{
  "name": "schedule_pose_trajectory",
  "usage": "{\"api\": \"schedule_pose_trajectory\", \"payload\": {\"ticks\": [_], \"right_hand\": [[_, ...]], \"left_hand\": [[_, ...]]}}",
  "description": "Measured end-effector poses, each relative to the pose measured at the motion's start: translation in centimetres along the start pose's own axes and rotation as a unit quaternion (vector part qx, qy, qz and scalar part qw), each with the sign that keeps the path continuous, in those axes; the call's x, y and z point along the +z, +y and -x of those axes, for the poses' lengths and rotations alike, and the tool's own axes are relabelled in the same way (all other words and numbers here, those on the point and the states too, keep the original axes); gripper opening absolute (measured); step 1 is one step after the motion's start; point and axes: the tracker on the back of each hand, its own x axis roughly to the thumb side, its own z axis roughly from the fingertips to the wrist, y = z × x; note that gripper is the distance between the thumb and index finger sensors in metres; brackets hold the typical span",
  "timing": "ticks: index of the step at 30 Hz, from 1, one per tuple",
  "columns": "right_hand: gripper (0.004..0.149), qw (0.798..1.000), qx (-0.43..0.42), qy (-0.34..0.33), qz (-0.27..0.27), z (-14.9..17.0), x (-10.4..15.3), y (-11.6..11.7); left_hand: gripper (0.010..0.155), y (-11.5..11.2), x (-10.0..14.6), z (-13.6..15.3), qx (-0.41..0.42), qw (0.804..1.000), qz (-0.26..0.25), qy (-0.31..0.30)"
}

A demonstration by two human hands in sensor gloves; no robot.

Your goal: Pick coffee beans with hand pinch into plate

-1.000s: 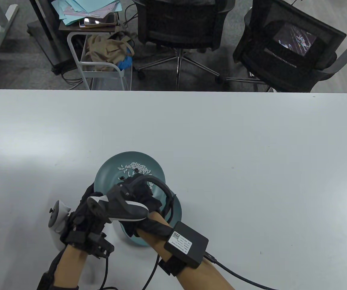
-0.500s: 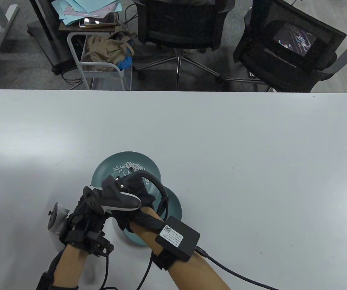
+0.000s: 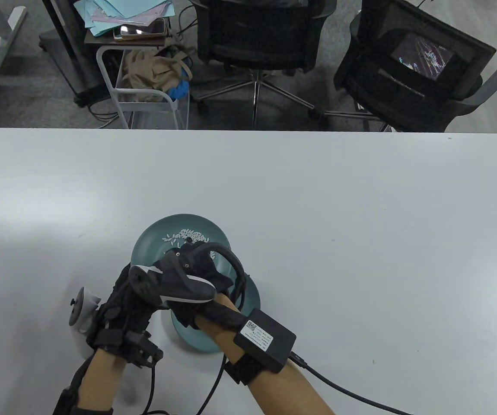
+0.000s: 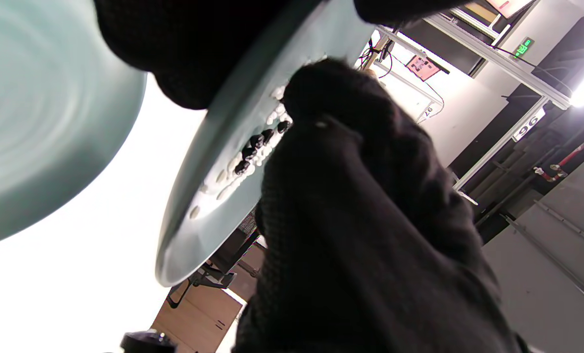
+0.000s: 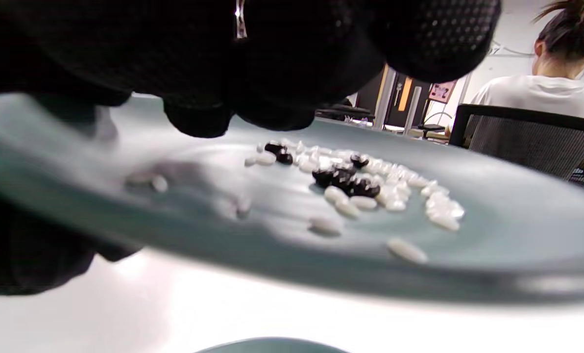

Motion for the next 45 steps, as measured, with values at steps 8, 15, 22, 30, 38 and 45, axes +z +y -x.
{"api": "schedule_pose_trajectory", "payload": {"ticks": [8, 15, 22, 30, 38, 45], "right_hand": [[0.036, 0.995, -0.053, 0.02, 0.086, 1.6, 1.8, -2.1], [0.037, 0.983, -0.109, 0.043, 0.144, 3.7, 5.0, -3.4], [0.038, 0.974, -0.136, 0.062, 0.172, 5.6, 8.1, -2.5], [0.038, 0.961, -0.173, 0.093, 0.195, 6.7, 10.3, 1.4], [0.038, 0.969, -0.154, 0.105, 0.165, 7.6, 10.5, 6.0], [0.038, 0.977, -0.126, 0.107, 0.132, 7.1, 10.2, 7.6]], "left_hand": [[0.065, 0.1, 0.1, -0.2, -0.001, 1.0, -0.003, -0.003], [0.065, 0.2, 0.1, -0.2, 0.001, 1.0, -0.004, -0.003], [0.065, 0.5, 0.2, -0.7, -0.002, 1.0, -0.008, -0.01], [0.065, 1.2, 0.5, -1.2, 0.008, 1.0, -0.016, -0.023], [0.065, 1.7, 0.4, -1.5, 0.006, 0.999, -0.021, -0.025], [0.065, 1.9, 0.6, -1.7, 0.017, 0.999, -0.023, -0.034]]}}
